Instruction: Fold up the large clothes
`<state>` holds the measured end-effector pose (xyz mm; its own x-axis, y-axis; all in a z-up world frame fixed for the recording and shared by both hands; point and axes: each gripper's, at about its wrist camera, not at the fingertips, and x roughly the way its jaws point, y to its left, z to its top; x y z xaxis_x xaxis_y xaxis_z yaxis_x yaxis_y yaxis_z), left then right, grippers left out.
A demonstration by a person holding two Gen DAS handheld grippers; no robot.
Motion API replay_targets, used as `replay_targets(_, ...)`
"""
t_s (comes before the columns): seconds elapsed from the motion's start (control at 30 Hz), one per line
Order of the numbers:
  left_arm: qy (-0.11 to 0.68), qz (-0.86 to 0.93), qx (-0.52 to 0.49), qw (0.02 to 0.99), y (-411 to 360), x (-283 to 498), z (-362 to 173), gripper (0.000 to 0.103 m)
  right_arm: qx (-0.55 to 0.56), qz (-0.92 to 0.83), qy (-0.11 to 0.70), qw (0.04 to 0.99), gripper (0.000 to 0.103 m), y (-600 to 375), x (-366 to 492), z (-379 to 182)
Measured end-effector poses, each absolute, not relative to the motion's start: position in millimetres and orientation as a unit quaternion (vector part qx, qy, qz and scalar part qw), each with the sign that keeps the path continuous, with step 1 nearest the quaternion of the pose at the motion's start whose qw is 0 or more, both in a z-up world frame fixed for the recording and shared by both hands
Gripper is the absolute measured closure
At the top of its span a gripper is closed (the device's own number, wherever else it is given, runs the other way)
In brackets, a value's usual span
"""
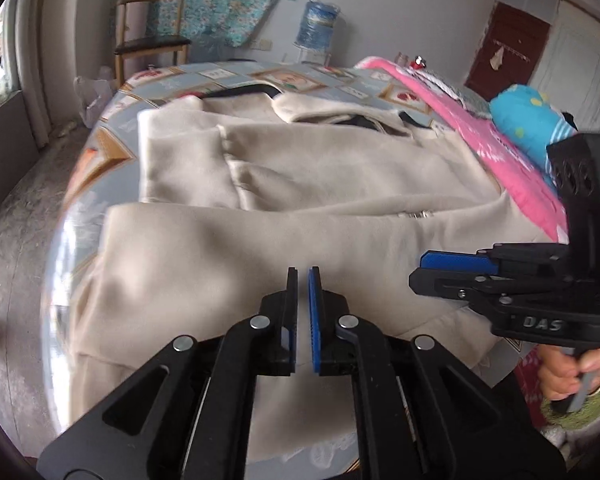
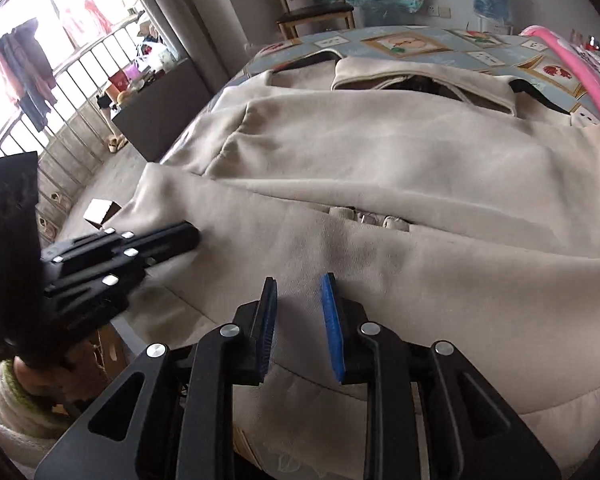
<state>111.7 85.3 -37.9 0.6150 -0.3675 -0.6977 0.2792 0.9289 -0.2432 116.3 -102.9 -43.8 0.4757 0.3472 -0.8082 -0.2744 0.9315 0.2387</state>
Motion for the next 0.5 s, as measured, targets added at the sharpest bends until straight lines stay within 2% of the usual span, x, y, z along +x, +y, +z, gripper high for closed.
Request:
replay_targets(0.1,0.394,-0.189,-0.082,0.896,111.1,97.9,-24.2,0.091,0.053,0.189,0.483,0.853,0.080,-107.7,117.2,-44.0)
replay_targets(0.17,0.395,-0.184,-0.089,0.896,128.2,87.6,-18.6,0.079,0.063,0.194,0.485,0.850,0.080,-110.7,117.9,-45.3)
replay_targets(0.3,0.415,-0.152,-0.093,0.892,156.4,73.8,-15.6,0.066,0.060,0.195,0.489,0.848,0.080,-109.5,119.0,-46.0)
replay_targets(0.37,0.421,-0.139,-0.095,0.891,165.8,68.8,-16.4,0.056,0.056,0.195,0.490,0.848,0.080,-108.6,118.8,-45.4)
replay_targets(0.5,0.435,-0.126,-0.107,0.885,179.8,72.1,-23.3,0.055,0.054,0.195,0.492,0.847,0.080,-108.3,120.5,-45.1)
